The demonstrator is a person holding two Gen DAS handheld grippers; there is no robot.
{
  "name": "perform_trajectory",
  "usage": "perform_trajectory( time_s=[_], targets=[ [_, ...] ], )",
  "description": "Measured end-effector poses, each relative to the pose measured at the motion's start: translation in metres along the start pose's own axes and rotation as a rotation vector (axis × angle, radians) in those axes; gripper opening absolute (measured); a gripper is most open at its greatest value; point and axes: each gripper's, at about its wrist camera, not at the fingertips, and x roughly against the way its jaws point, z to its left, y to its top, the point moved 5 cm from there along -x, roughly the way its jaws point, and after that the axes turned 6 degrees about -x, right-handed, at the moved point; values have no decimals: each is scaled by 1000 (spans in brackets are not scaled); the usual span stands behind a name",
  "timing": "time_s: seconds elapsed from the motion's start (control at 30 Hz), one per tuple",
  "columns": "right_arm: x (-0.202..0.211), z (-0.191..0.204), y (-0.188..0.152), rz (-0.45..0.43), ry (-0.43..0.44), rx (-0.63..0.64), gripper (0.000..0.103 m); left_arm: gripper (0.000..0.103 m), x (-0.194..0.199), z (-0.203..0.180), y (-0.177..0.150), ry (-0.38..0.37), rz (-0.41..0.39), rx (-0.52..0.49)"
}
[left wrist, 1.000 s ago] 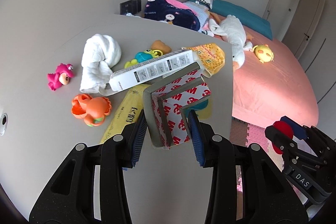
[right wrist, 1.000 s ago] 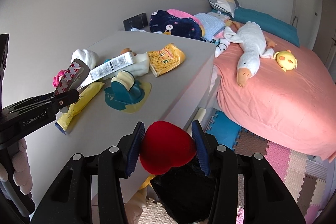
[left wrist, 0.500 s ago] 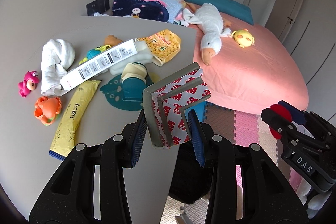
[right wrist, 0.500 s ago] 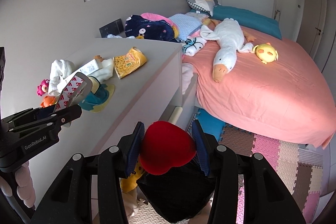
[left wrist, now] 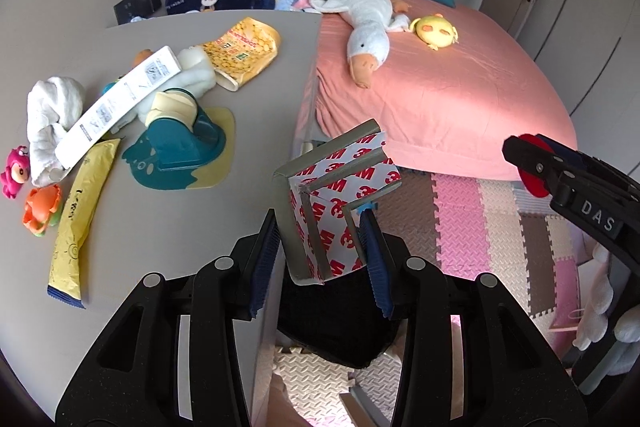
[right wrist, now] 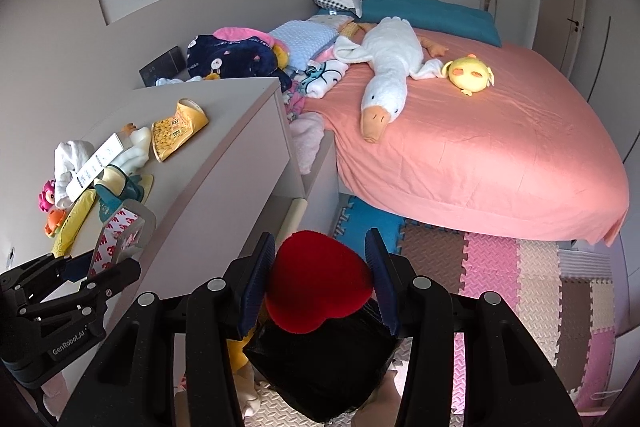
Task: Collect trash
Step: 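Carry the box and heart toy over the black trash bag, then open both tools to drop the box and heart toy into the bag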
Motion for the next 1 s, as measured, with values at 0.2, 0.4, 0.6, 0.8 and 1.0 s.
perform_trajectory(
  time_s=[0.2,0.4,0.6,0.8,1.0],
  targets=[
    [8,-22,10,-53,-40,-71,72,91,3,-22,2,-1,-25,-81],
    [8,-28,11,-52,-38,-89,72,91,1,-25,1,-3,-23,-101],
    [8,-14,10,-52,-19,-67,72,91,6,-11,-2,13,-33,-80],
    [-1,11,6,-32,13,-32,72,91,13,14,-8,49,-40,-40],
    [-10,39,2,-12,44,0,72,91,19,45,-14,90,-48,-1]
  ],
)
